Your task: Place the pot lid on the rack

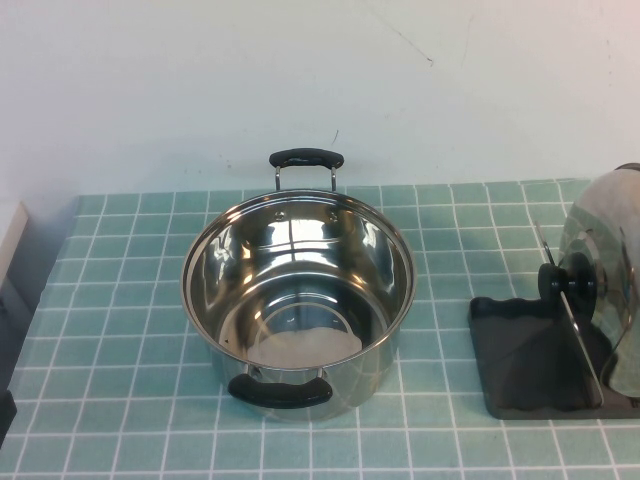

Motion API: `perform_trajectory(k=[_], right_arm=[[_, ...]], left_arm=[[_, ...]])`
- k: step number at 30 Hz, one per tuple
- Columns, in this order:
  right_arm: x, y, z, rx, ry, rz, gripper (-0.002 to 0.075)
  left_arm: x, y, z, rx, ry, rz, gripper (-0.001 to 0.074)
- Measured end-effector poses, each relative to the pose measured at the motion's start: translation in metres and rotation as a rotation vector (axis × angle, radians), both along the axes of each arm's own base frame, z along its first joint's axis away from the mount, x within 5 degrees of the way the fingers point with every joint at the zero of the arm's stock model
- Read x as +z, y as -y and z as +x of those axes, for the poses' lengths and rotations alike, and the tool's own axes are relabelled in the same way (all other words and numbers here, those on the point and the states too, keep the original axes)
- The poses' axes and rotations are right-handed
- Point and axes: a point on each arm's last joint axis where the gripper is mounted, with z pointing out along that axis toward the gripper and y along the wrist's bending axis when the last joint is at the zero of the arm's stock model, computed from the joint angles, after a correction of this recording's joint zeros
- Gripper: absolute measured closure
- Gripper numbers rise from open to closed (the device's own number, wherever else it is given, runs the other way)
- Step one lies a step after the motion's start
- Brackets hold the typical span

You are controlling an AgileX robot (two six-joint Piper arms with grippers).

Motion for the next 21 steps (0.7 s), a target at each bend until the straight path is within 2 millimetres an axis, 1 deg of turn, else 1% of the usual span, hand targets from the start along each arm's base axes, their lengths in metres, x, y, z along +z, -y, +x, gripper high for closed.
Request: perform_trajectory(k=[3,6,8,10,21], right_arm=[[-0.03,0.003,0.002,-0.035,-0.077,0.047,0.0727],[-0.059,0.005,0.002,-0.068,-0.196,0.122,0.0727],[-0.07,0.006,0.001,-0.089,-0.279,0.147,0.0727],[-0.075,0.007,-0.001,-0.102,-0.325,0.16,0.0727],[-0.076,0.007,-0.001,-0.107,-0.332,0.22,0.0727]], left_arm=[[0.0,0.0,0.0,0.0,0.0,0.0,0.0737],[0.0,0.0,0.0,0.0,0.0,0.0,0.0737],[0.0,0.0,0.0,0.0,0.0,0.0,0.0737],[0.0,0.0,0.0,0.0,0.0,0.0,0.0737],[0.0,0.0,0.0,0.0,0.0,0.0,0.0737]])
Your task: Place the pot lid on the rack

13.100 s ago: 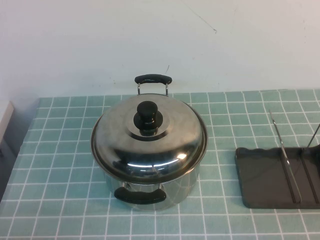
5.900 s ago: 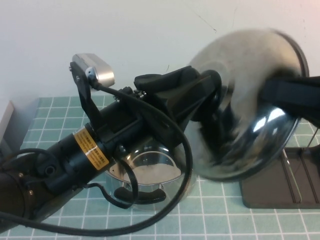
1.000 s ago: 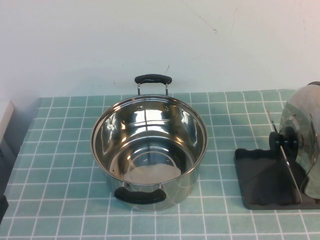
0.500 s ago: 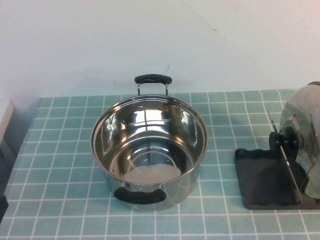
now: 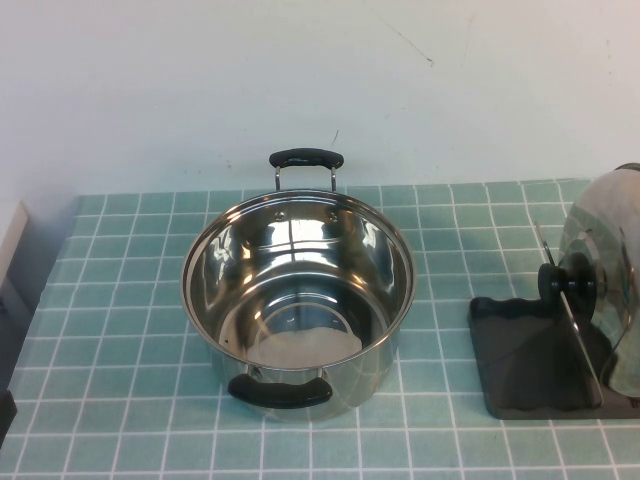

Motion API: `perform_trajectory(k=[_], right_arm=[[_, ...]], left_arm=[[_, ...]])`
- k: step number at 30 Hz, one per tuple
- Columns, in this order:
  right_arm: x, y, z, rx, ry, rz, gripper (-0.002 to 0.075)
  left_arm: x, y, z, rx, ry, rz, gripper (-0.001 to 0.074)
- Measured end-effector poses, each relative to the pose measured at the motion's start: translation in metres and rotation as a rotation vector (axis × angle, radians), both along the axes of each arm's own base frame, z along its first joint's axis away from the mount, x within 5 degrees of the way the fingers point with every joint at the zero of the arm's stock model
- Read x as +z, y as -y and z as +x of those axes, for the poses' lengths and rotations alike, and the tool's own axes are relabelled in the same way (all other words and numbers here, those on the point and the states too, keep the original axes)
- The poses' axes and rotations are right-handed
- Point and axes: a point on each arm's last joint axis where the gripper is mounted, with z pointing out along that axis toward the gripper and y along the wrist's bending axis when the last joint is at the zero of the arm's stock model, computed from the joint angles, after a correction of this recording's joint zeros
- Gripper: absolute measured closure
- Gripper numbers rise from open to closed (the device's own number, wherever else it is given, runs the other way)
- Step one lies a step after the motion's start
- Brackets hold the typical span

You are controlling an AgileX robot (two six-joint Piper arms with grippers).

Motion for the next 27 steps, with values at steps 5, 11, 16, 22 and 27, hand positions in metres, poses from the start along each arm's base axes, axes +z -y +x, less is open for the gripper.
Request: perform_trajectory(k=[5,11,16,22,27], right_arm=[[-0.0002,-0.0004,0.0,0.001,-0.002,0.012,0.0727],[-0.0002,-0.0004,0.0,0.0,-0.001,0.014,0.0727],[-0.0002,-0.0004,0.0,0.0,-0.001,0.015,0.0727],[-0.0002,-0.0005,0.0,0.0,-0.001,0.017,0.0727],[-0.0002,-0.0005,0.0,0.0,-0.001,0.017,0.0727]], left_arm=[[0.0,0.0,0.0,0.0,0.0,0.0,0.0737],[0.0,0.0,0.0,0.0,0.0,0.0,0.0737],[0.0,0.0,0.0,0.0,0.0,0.0,0.0737],[0.0,0.0,0.0,0.0,0.0,0.0,0.0737],[-0.008,0.0018,-0.0004,-0.004,-0.044,-0.058,0.0737]])
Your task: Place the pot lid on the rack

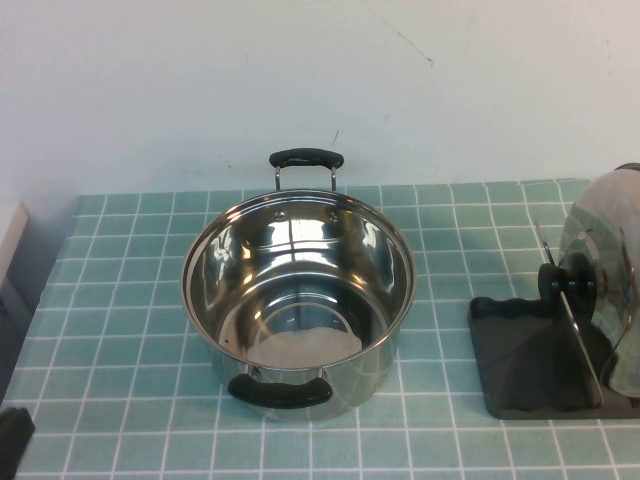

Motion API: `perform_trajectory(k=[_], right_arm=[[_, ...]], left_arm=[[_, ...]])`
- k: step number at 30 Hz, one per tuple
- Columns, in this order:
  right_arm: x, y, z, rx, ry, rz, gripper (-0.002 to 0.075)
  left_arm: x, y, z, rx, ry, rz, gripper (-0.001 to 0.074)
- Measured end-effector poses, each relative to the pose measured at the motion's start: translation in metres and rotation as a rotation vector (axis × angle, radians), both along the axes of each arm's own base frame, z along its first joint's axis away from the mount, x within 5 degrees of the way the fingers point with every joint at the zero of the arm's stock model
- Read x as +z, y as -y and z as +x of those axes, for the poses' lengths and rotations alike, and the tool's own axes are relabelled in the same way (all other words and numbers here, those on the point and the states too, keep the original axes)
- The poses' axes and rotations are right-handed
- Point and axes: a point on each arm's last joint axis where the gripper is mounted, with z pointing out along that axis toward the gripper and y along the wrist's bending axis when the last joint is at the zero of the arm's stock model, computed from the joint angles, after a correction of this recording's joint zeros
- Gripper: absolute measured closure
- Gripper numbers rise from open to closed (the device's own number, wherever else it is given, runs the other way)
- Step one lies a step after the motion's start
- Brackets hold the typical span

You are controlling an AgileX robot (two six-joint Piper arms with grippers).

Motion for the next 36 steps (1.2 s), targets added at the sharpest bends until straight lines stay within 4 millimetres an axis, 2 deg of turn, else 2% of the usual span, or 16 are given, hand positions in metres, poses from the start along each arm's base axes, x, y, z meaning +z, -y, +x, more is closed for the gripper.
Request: perform_trajectory(k=[3,5,8,12,15,20,27,36], right_arm=[[0.0,0.0,0.0,0.0,0.0,0.0,0.0727],[0.0,0.0,0.0,0.0,0.0,0.0,0.0727],[0.0,0.0,0.0,0.0,0.0,0.0,0.0727],[0.0,0.0,0.0,0.0,0.0,0.0,0.0727],[0.0,0.0,0.0,0.0,0.0,0.002,0.0727],[0.0,0.0,0.0,0.0,0.0,0.002,0.0727],[0.0,0.0,0.0,0.0,0.0,0.002,0.0727],[0.0,0.0,0.0,0.0,0.0,0.004,0.0727]], left_arm=[[-0.017,0.005,-0.002,0.001,-0.129,-0.204,0.0737],[-0.03,0.007,-0.005,0.002,-0.189,-0.261,0.0737],[-0.048,0.006,-0.009,0.011,-0.211,-0.261,0.0737],[-0.061,-0.001,-0.012,0.058,-0.143,-0.188,0.0737],[-0.064,-0.007,-0.015,0.11,-0.07,-0.088,0.0737],[-0.056,-0.015,-0.02,0.215,0.077,0.091,0.0737],[-0.063,-0.019,-0.022,0.304,-0.001,0.109,0.0737],[-0.064,-0.017,-0.022,0.262,-0.007,0.092,0.0737]])
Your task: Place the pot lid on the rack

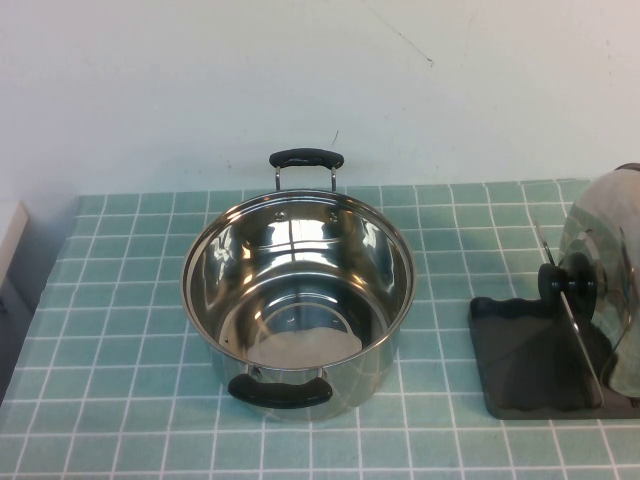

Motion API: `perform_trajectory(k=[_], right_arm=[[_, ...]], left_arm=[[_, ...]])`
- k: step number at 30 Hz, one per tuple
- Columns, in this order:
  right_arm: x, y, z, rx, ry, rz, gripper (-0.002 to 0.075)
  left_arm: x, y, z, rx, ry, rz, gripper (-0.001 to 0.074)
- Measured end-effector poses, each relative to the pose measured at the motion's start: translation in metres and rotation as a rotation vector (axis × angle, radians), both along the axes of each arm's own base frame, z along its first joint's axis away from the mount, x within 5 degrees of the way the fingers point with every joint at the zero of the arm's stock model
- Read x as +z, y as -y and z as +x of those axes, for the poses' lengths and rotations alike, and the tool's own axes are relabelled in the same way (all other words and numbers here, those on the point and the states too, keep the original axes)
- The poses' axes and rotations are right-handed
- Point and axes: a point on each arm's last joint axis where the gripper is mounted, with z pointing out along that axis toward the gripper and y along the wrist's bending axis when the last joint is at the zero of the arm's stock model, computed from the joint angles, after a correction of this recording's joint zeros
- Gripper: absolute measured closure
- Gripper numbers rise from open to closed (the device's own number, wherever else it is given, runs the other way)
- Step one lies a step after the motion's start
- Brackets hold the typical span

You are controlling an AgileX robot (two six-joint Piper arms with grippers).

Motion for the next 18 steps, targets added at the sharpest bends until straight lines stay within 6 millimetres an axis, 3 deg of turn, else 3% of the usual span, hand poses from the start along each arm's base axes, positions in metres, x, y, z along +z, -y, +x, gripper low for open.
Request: perform_trajectory(k=[18], right_arm=[[0.0,0.0,0.0,0.0,0.0,0.0,0.0727]], left_arm=[[-0.0002,0.0046,-0.0002,-0.086,-0.002,-0.001,0.0737]])
